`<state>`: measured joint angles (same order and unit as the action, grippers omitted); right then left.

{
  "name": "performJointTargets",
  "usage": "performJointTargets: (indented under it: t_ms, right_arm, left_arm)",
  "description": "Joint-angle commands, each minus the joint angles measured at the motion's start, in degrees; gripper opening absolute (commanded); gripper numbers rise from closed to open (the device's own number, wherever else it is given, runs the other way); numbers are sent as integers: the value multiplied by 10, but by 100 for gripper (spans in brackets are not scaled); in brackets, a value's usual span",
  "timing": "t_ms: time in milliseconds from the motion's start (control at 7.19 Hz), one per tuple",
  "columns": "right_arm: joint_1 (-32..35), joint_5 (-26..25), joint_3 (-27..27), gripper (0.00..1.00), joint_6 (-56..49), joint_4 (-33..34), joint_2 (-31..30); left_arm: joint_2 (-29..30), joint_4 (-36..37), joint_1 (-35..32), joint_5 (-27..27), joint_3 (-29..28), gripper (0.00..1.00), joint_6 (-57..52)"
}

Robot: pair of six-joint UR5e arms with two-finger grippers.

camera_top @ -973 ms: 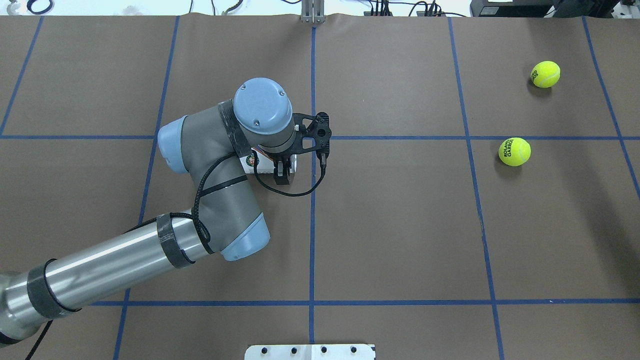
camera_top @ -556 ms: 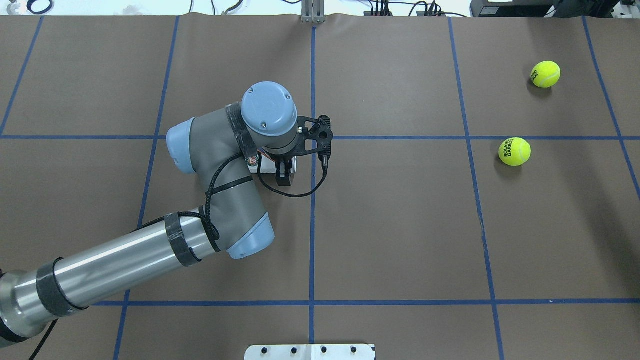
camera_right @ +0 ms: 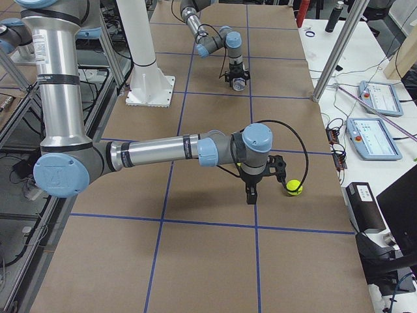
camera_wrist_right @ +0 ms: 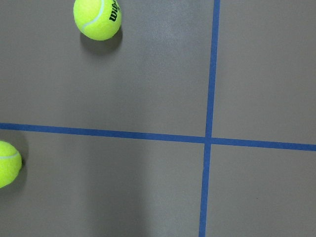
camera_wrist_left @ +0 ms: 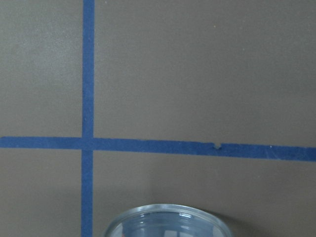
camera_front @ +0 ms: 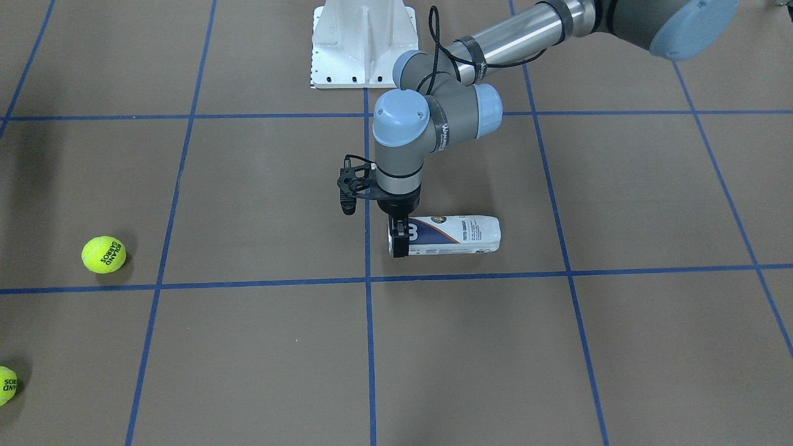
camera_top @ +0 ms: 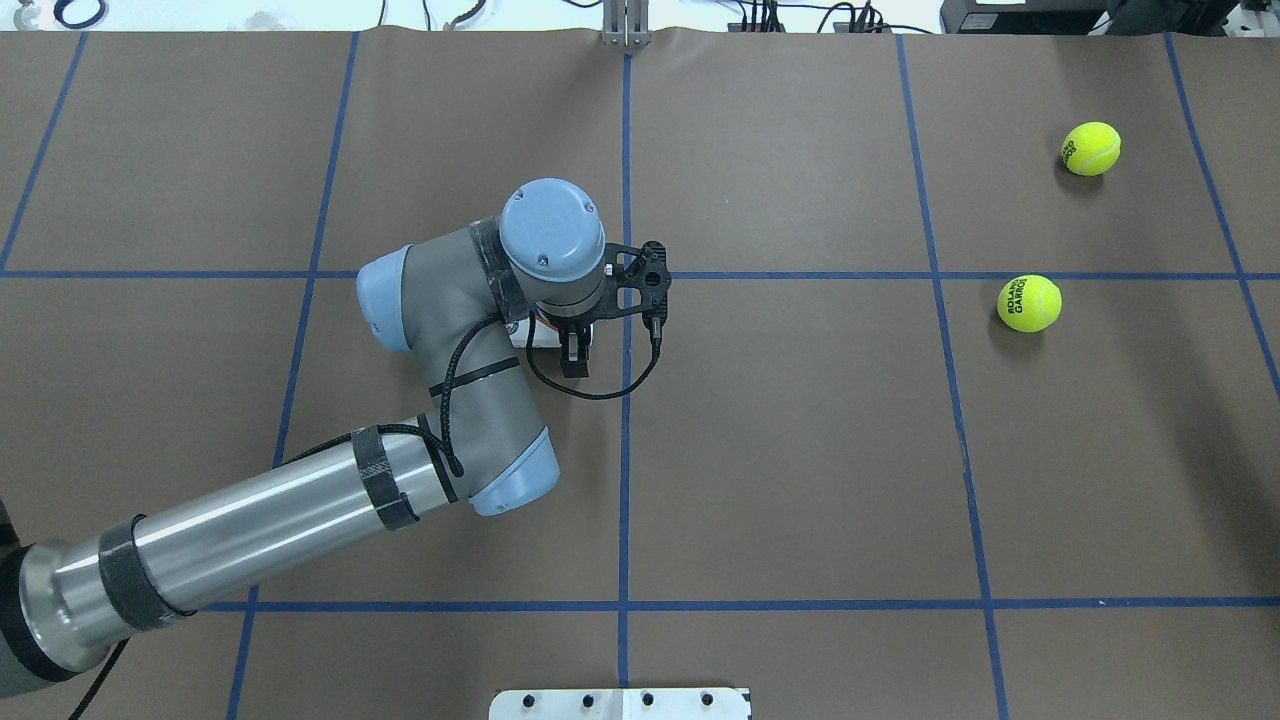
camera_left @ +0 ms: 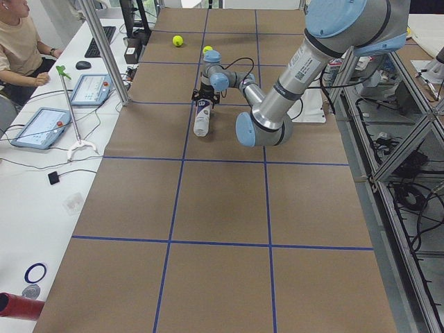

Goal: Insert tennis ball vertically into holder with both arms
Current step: 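Close the left gripper on the can's open end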

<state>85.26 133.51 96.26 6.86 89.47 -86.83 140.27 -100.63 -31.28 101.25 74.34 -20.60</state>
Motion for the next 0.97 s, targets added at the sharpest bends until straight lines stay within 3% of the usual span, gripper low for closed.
performJointTargets:
  t_ms: [0,417,834]
  right_arm:
    - [0,1,1,100,0,0,0]
    - [0,1,2,100,0,0,-1]
    - [0,1,2,100,0,0,-1]
  left_arm:
    - [0,-1,1,-1,-3,98,-1]
    - [0,0,1,-1,-1,73,-3]
    - [16,1,-9,1,38,71,3]
